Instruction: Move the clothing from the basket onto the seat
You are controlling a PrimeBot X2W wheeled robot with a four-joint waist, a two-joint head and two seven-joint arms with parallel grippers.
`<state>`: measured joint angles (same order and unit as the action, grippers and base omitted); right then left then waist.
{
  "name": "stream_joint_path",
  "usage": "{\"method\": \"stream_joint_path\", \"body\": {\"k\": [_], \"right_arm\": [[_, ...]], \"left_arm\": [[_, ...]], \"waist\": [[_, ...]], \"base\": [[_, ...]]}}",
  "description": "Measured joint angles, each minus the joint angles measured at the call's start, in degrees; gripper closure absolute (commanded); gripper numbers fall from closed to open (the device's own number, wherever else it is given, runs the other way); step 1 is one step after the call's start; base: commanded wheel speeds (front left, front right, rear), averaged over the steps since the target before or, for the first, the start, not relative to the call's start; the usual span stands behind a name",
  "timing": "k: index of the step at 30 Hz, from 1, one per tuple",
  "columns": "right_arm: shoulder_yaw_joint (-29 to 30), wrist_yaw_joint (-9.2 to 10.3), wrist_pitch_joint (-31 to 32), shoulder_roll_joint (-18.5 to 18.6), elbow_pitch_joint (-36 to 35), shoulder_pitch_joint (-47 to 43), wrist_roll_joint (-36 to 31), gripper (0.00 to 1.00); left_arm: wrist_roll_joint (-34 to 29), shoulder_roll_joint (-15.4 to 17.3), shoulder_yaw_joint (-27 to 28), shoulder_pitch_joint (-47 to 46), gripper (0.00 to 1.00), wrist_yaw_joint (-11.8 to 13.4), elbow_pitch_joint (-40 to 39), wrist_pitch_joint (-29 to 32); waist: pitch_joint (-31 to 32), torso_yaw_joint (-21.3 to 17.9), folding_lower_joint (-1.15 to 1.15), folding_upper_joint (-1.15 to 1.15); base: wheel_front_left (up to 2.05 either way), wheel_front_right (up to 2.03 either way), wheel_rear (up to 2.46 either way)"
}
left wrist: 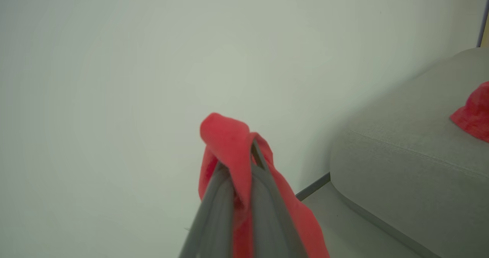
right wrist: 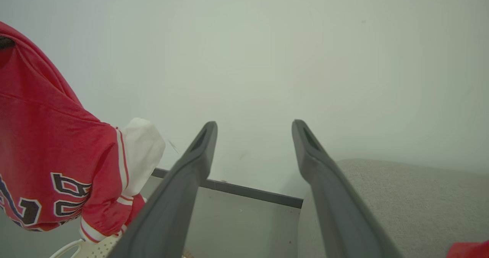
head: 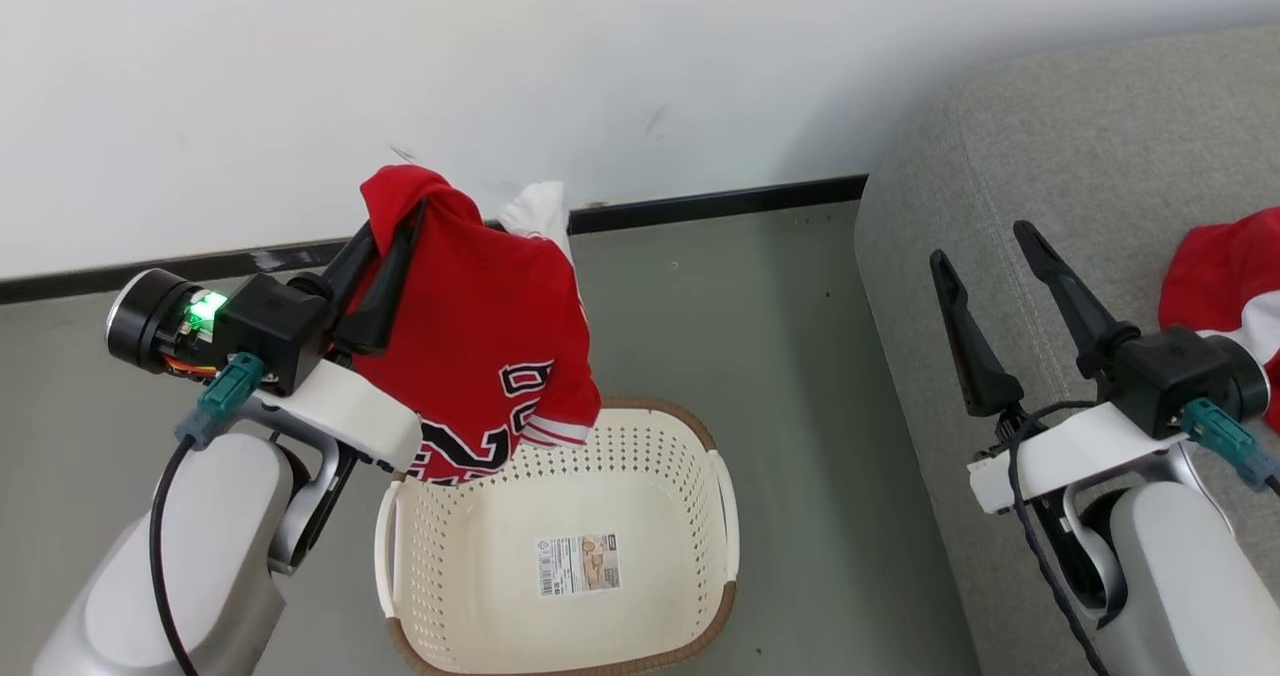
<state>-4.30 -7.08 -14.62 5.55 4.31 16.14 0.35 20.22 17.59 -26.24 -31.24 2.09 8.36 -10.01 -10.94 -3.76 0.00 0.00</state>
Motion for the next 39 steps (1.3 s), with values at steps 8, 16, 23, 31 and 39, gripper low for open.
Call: {"method": "stream_joint_path", "body": {"k": [8, 16, 23, 31, 39], "right_arm": [[-0.1, 0.0, 0.0, 0.52, 1.86, -3.89, 0.0, 0.0], [-4.41, 0.0, 0.0, 2.47, 4.0, -5.54, 0.42, 0.0], [-12.87, 0.0, 0.0, 4.71, 6.01, -5.34, 3.52, 0.0], [-24.14, 0.0, 0.01, 5.33, 9.2, -4.17, 7.93, 0.0], [-28.81, 0.0, 0.0, 4.45, 12.46, -0.17, 12.33, 0.0]], "left_arm": [[1.45, -0.18, -1.3, 0.02, 1.0, -1.29, -1.83, 2.89], [1.45, -0.98, -3.41, 0.02, 1.0, -2.34, -3.86, 4.85], [1.46, -1.98, -5.06, -0.97, 1.0, -3.34, -6.09, 6.6], [1.71, -3.34, -6.48, -2.31, 1.0, -3.85, -7.88, 9.48], [2.04, -4.93, -8.13, -2.71, 1.0, -4.27, -10.69, 11.7]], "waist": [[4.28, 1.41, 0.0, 0.0], [7.29, 2.29, 0.0, 0.0], [9.56, 3.14, 0.0, 0.0], [11.18, 3.94, 0.0, 0.0], [11.6, 4.84, 0.0, 0.0]], "base": [[0.0, 0.0, 0.0], [0.0, 0.0, 0.0], [0.0, 0.0, 0.0], [0.0, 0.0, 0.0], [0.0, 0.0, 0.0]]}}
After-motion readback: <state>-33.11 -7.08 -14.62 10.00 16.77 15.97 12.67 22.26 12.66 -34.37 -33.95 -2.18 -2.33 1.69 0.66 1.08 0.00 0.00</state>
